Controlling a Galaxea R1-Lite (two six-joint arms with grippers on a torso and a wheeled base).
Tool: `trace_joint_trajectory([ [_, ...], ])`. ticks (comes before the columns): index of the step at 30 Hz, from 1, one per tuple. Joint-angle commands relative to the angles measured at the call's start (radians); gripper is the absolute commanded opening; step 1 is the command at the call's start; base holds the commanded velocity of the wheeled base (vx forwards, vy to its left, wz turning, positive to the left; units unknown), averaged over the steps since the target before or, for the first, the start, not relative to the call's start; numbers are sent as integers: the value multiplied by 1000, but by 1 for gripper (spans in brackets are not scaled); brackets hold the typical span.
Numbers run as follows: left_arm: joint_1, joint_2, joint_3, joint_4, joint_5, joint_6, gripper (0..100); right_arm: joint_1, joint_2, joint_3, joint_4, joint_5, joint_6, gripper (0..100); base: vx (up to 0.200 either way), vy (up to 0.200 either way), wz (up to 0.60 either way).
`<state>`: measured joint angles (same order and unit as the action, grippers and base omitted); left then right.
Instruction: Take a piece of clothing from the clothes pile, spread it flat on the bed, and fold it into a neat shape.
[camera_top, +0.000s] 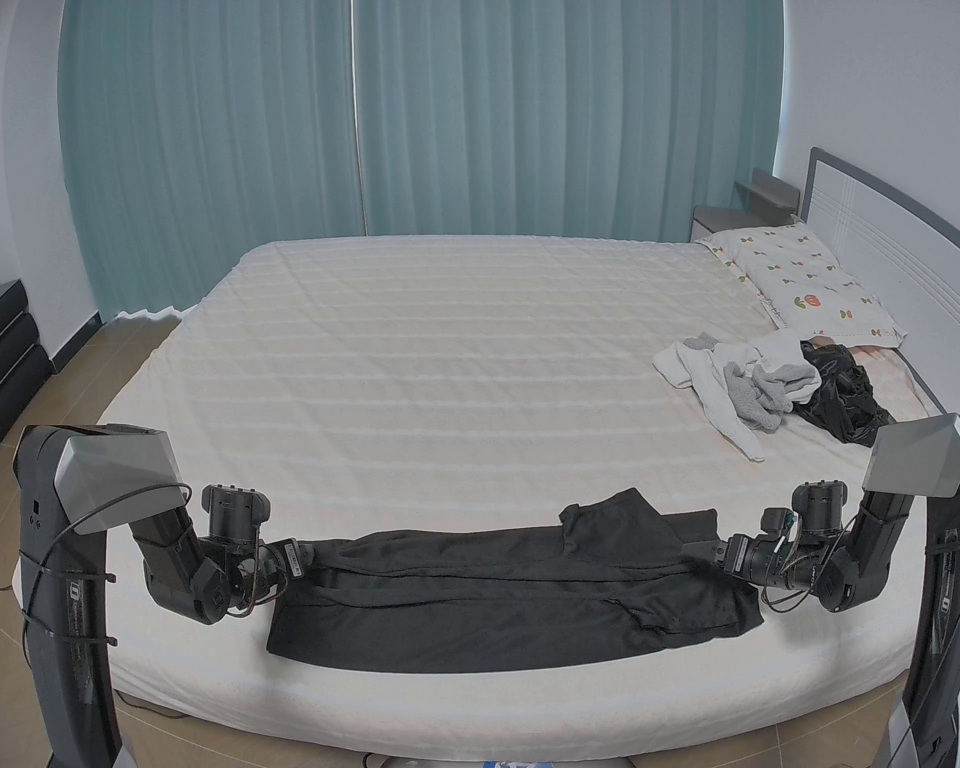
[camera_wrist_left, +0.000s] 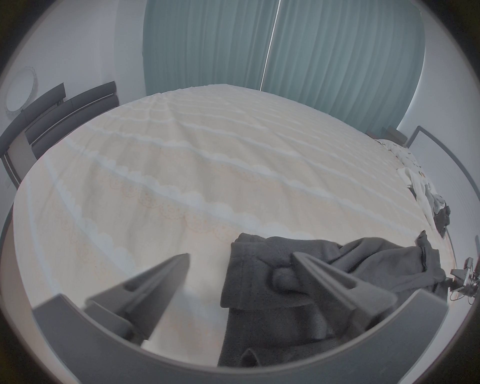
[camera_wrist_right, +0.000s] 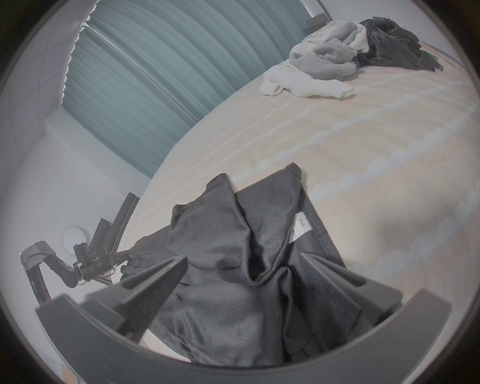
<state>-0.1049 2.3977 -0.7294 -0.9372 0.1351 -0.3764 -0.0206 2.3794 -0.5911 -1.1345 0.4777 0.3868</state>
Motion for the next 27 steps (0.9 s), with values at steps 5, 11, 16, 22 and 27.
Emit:
trace_joint_trajectory([
  [5,19,-41,71,-86,3,-26,100,-9,-134,-16,15,-2,47,100,0,0,0],
  [11,48,-121,110,-98,12,-194,100,51,-181,-87,127,-8,53,100,0,0,0],
  [16,48,-132,108,-100,-2,-297,100,110,-94,-158,154,-51,66,100,0,0,0],
  [22,37,-129,114,-100,-19,-314,100,140,20,-257,190,-137,69,100,0,0,0],
  [27,33,-121,114,-100,-19,-322,100,153,47,-296,239,-136,69,100,0,0,0],
])
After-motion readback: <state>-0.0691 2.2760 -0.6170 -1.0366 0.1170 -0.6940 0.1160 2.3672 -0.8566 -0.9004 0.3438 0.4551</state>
